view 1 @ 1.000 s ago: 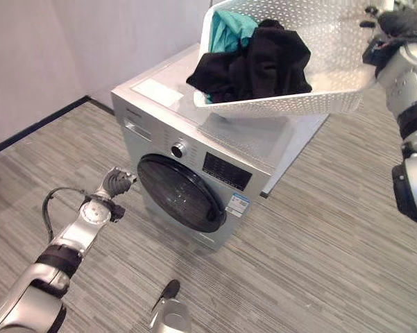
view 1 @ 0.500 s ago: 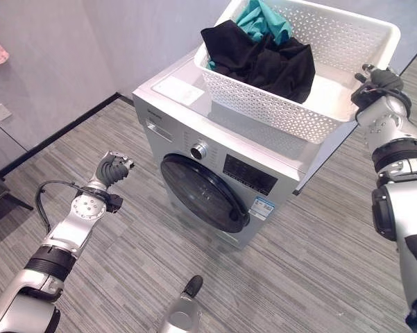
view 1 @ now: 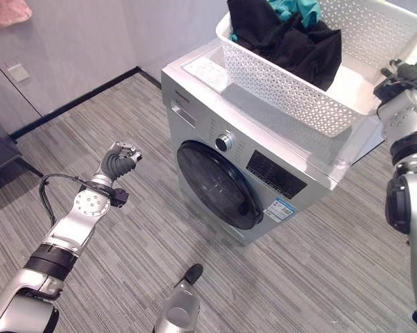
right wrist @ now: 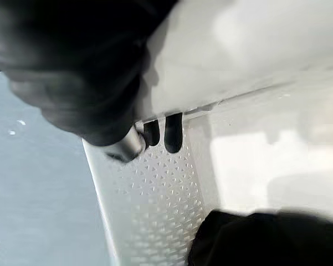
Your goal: Grab the laundry basket,head to the washer,open it,put in the laundry and shut it.
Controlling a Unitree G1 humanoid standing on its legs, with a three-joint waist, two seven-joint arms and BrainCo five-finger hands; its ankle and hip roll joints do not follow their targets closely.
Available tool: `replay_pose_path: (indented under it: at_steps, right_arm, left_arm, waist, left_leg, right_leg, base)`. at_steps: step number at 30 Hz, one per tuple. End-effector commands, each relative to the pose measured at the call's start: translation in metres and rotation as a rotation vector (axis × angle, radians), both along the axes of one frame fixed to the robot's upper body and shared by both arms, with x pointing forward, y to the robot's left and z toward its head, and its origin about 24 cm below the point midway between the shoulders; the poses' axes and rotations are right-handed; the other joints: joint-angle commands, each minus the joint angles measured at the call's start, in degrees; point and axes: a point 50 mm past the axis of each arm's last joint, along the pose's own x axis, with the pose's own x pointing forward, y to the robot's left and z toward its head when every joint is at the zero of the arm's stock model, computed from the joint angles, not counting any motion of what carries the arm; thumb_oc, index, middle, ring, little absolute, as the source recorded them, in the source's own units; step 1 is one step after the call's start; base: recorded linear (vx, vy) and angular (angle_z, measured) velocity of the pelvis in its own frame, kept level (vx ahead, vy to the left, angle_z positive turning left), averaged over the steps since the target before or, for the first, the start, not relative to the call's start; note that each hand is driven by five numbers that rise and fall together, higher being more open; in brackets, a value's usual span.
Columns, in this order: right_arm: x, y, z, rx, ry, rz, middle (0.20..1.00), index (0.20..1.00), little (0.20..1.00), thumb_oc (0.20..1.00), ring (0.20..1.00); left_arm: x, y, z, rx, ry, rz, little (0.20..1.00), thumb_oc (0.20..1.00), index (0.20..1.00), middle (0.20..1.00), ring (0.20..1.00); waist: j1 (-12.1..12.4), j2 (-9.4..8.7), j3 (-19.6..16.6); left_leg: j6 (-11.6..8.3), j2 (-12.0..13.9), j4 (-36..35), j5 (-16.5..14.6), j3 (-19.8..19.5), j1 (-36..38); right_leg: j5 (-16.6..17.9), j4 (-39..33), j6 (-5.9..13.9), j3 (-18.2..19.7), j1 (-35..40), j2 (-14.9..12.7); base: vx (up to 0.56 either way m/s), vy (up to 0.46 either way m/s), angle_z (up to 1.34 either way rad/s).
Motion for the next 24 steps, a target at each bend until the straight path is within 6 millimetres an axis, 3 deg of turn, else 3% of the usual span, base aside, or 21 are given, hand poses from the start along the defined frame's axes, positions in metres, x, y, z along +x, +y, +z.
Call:
replay_pose_path:
  at_steps: [1,12,19,24]
  right_arm:
    - [-0.011,-0.016,0.029,-0.139,-0.039,-0.053,1.0,1.0,1.0,1.0,1.0]
    - [-0.016,-0.02,0.044,-0.226,0.038,-0.072,1.0,1.0,1.0,1.0,1.0]
    - [-0.025,-0.023,0.075,-0.262,-0.063,-0.107,1.0,1.0,1.0,1.0,1.0]
    - [-0.03,-0.028,0.081,-0.256,-0.093,-0.125,1.0,1.0,1.0,1.0,1.0]
  left_arm:
    - [0.004,-0.003,0.039,0.001,-0.149,-0.035,1.0,1.0,1.0,1.0,1.0]
    - [0.012,-0.017,0.044,0.002,-0.149,-0.068,1.0,1.0,1.0,1.0,1.0]
    - [0.01,-0.017,0.04,-0.025,-0.131,-0.077,1.0,1.0,1.0,1.0,1.0]
    - [0.01,-0.015,0.038,-0.037,-0.119,-0.072,1.0,1.0,1.0,1.0,1.0]
  waist:
    - [0.92,-0.35,-1.67]
    - [0.19,-2.25,-2.2]
    - [0.35,-3.21,-3.03]
    - [0.31,-3.46,-3.45]
  left_leg:
    - [1.11,0.8,-1.22,-6.96,1.63,3.69]
    - [2.24,0.15,-0.25,-8.59,1.15,5.53]
    - [2.87,-0.08,0.8,-10.33,2.33,6.18]
    - [3.22,-0.33,1.38,-10.99,2.8,6.3]
  right_leg:
    - [-5.78,3.64,0.21,2.05,5.42,-1.91]
    - [-3.98,5.44,1.18,2.34,6.36,-3.01]
    - [-1.51,3.69,2.42,3.34,7.16,-3.5]
    - [-0.56,3.36,2.9,3.73,7.34,-3.94]
  base:
    - [0.04,0.042,0.01]
    - [0.02,0.019,0.01]
    - [0.01,0.011,-0.05]
    - [0.01,0.026,-0.13]
